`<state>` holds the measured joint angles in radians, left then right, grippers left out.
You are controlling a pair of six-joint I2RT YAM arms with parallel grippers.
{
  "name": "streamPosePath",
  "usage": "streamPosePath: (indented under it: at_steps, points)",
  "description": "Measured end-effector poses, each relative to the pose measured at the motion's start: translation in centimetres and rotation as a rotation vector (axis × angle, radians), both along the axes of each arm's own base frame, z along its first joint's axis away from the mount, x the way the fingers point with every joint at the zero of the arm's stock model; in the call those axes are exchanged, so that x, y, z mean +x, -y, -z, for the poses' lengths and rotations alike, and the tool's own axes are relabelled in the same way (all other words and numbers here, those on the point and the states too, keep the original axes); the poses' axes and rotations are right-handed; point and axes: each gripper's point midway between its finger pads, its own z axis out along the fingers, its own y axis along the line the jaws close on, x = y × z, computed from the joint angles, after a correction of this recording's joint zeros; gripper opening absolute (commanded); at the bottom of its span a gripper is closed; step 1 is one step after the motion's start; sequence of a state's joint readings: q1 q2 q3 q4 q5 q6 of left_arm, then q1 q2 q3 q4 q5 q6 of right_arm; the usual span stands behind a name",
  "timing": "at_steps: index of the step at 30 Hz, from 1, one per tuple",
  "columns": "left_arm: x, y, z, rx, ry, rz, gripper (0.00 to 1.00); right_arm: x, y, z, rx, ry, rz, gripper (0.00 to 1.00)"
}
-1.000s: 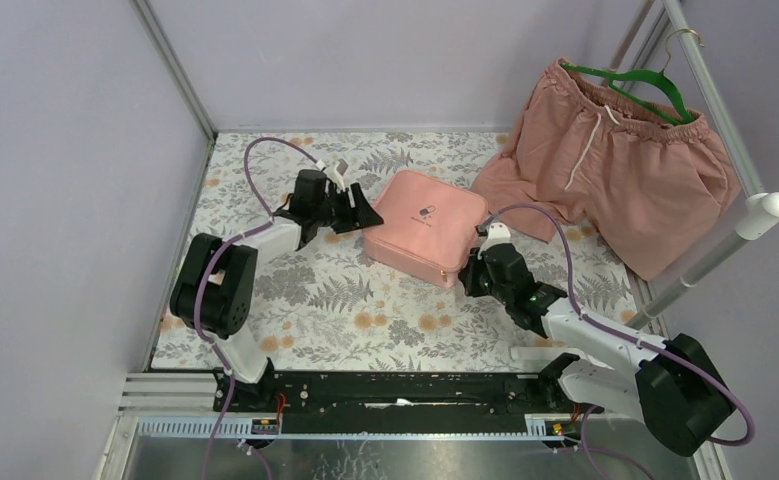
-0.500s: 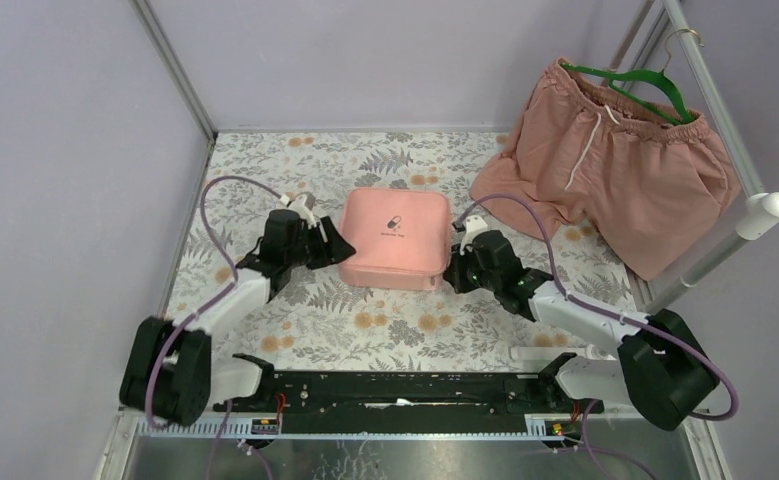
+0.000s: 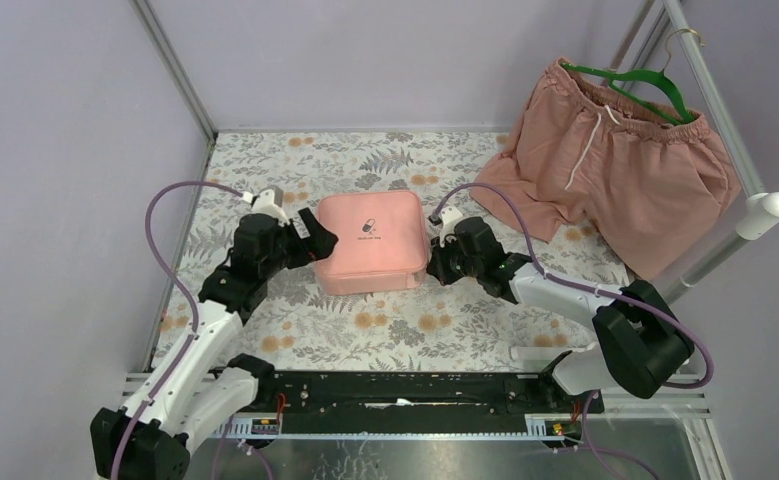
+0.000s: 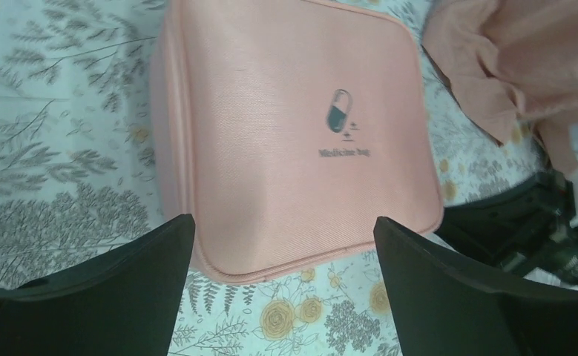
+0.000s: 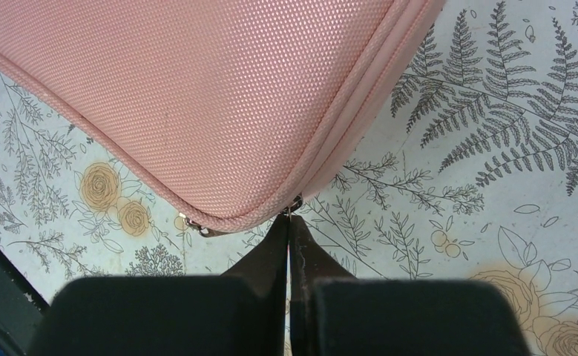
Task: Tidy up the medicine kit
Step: Zip the medicine box at the center of the board.
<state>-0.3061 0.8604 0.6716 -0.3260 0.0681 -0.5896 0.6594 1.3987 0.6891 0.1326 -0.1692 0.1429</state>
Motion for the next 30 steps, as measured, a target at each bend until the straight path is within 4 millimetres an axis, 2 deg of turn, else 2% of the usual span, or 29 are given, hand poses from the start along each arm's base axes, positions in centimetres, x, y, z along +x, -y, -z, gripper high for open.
streamPosePath:
  at_steps: [2,4,8,11,16,23,26,30]
  points:
    - [0.0,0.8,-0.9,0.01,0.036,0.046,0.99,0.0,0.0,0.1,0.004,0.003,0.001,0.0]
    - [-0.7,2.5,-1.0,0.048,0.061,0.135,0.99,0.0,-0.1,0.2,0.009,0.004,0.001,0.0]
    - [-3.6,7.1,-0.1,0.199,0.131,0.387,0.99,0.0,-0.2,0.1,0.02,0.004,0.003,0.0]
    - [-5.1,9.1,-0.1,0.33,0.238,0.555,0.99,-0.1,-0.2,0.1,0.023,0.001,0.005,0.0]
    - [-5.7,10.5,0.4,0.555,0.439,0.762,0.97,-0.1,-0.2,0.1,0.025,-0.001,0.006,0.0]
    - [-5.2,12.6,4.8,0.906,0.555,0.983,0.96,-0.1,-0.2,0.1,0.026,-0.004,0.007,0.0]
    - [-4.5,12.8,6.1,0.985,0.565,1.006,0.92,-0.1,-0.2,0.1,0.027,-0.005,0.006,0.0]
    - [-3.2,13.0,6.0,1.045,0.607,0.98,0.91,-0.3,-0.4,0.1,0.038,-0.014,-0.001,0.0]
